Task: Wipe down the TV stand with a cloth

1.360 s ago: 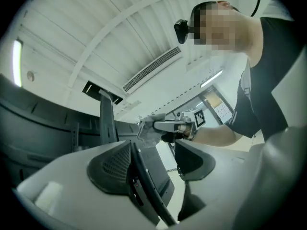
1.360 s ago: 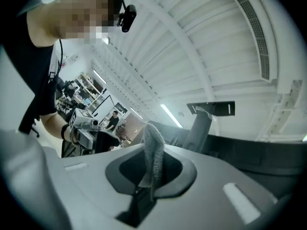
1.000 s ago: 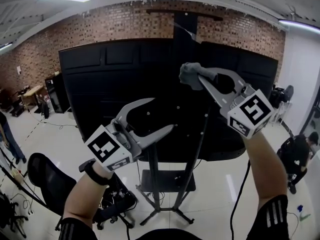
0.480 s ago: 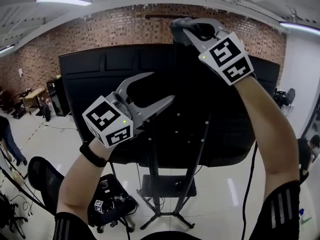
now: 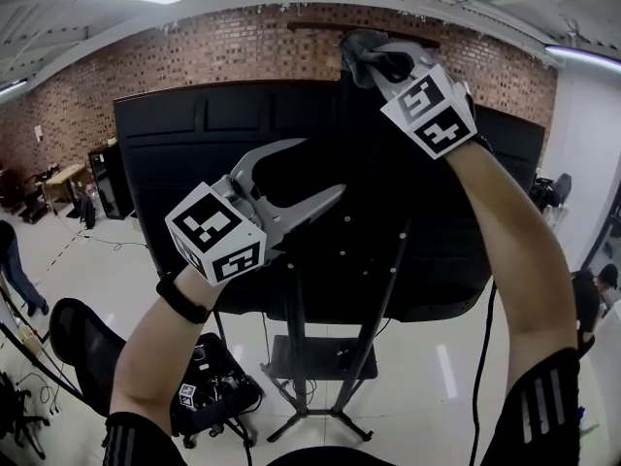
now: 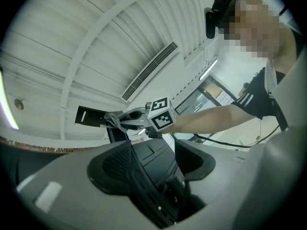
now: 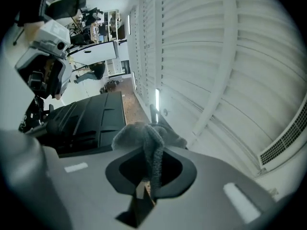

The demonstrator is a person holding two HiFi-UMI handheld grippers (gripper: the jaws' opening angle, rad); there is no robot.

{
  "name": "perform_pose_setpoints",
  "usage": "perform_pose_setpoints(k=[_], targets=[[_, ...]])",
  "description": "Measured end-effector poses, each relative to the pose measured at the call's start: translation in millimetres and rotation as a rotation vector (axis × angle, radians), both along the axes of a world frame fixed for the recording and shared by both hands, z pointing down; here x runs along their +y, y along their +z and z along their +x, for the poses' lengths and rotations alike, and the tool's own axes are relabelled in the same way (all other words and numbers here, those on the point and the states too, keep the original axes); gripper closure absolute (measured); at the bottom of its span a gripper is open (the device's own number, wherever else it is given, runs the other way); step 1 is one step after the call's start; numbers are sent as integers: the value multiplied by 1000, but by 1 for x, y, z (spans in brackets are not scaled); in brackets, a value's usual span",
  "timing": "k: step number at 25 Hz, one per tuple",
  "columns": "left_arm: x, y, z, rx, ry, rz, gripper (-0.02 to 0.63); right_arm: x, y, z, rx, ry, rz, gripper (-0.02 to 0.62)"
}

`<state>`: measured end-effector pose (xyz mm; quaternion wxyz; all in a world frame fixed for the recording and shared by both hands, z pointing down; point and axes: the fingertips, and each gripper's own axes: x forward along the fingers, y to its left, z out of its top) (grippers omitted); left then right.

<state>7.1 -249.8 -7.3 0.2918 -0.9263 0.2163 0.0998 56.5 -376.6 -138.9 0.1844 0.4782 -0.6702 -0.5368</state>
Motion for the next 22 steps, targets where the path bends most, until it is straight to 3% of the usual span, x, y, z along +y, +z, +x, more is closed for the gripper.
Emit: perform_pose_setpoints(k=[10,16,22], targets=[[-4,34,3,40,25,-71,298,2,64,-4,78,15,-49,568],[-6,66,1,46,20,-114,298,0,134,-7,258,61,-53,568],[-2,97,-5,36,-20,-85,299,-6,205,-7,430,128,-50,568]])
